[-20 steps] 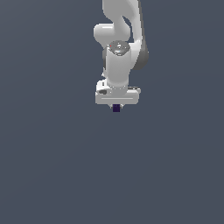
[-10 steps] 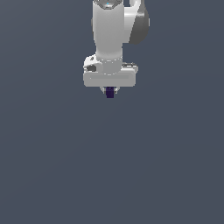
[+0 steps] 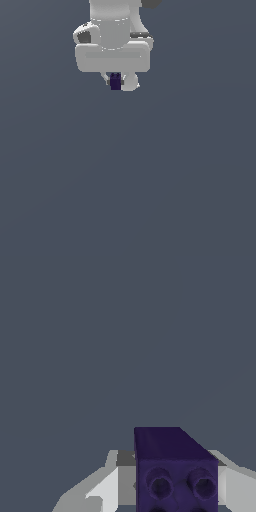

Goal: Pick up the object and move it to a goal position.

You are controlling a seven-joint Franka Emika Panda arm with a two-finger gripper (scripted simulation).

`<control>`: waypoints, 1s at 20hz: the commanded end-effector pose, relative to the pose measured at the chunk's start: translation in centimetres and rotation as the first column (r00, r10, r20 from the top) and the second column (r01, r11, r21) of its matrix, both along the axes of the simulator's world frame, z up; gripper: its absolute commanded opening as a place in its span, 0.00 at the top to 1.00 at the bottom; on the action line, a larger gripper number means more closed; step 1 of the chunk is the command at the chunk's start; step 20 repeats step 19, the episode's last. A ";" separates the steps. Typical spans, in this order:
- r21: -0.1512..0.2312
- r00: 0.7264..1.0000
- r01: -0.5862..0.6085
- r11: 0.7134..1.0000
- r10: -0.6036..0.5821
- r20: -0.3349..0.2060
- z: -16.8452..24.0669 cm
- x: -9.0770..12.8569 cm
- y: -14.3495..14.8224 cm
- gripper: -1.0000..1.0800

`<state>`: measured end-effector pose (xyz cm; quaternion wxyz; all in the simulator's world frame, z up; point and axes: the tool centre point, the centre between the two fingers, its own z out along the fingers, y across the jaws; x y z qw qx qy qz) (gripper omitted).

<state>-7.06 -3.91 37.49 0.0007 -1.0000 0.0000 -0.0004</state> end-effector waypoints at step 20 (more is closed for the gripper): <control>-0.002 1.000 0.000 1.000 0.000 -0.001 9.1 0.8 -2.7 1.00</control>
